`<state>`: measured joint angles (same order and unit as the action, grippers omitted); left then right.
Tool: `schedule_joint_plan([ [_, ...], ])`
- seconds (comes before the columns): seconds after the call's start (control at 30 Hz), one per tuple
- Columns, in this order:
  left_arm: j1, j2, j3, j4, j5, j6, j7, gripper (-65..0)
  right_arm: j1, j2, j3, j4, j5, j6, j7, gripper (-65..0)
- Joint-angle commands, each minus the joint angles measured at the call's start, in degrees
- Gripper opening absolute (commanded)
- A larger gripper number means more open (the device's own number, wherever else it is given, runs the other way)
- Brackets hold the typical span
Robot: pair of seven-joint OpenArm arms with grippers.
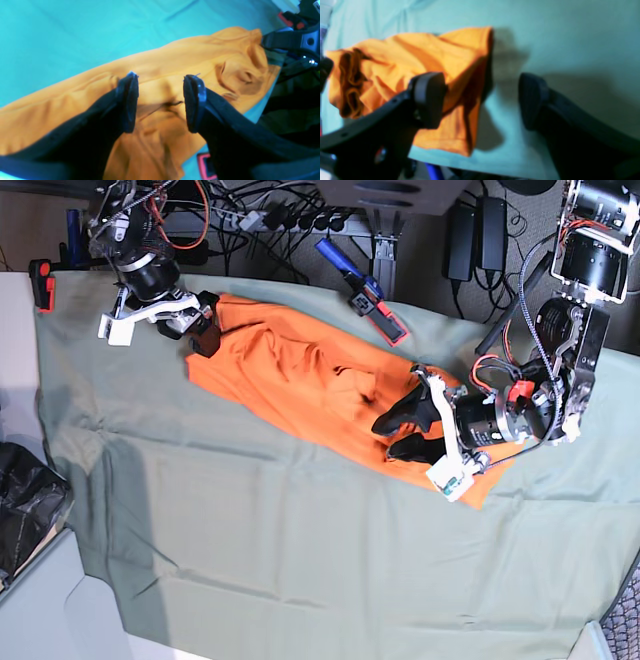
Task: Fold the T-shirt properly
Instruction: 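Fold the hem end toward the collar end with the left gripper, then fold the strip again toward the collar with the right gripper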
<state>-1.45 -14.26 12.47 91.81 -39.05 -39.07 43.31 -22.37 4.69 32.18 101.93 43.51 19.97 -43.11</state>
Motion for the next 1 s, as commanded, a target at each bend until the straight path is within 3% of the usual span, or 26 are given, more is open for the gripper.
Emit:
schedule_joint_plan([
  [0.0,-1.0,-0.2,-0.3,1.1,-0.9,-0.2,-1.0,-32.6,0.3,-0.3,0.0,0.2,1.9,4.5,1.1,-20.5],
  [0.27,-1.2,-0.3,-5.4,1.1,-1.0,-0.4,-0.2,-32.6,1.0,-3.0,-5.2,-0.8,2.4,5.0,1.0,-20.5],
  [0.5,-1.2,-4.0,-7.7,1.1,-2.3,-0.4,-0.2,-32.6,1.0,-2.9,-6.4,-0.8,1.4,5.0,2.8,-20.6],
  [0.53,-1.2,-4.5,-7.7,1.1,-2.3,-0.4,-0.2,-32.6,1.0,-2.9,-6.4,-0.8,0.7,5.0,3.5,-22.1],
  [0.57,-1.2,-5.1,-7.7,1.1,-2.5,-0.4,-0.2,-32.6,1.1,-2.9,-6.4,-0.8,-0.2,5.0,4.4,-28.3],
  [0.7,-1.2,-6.6,-9.2,1.1,-3.6,-0.4,-0.2,-32.6,1.1,-2.5,-6.0,-0.8,-3.8,5.0,9.2,-65.0],
  [0.97,-1.2,-7.5,-20.1,1.1,-7.8,-0.9,3.1,-32.6,1.1,2.1,2.9,-0.8,-6.7,4.9,10.1,-65.0],
])
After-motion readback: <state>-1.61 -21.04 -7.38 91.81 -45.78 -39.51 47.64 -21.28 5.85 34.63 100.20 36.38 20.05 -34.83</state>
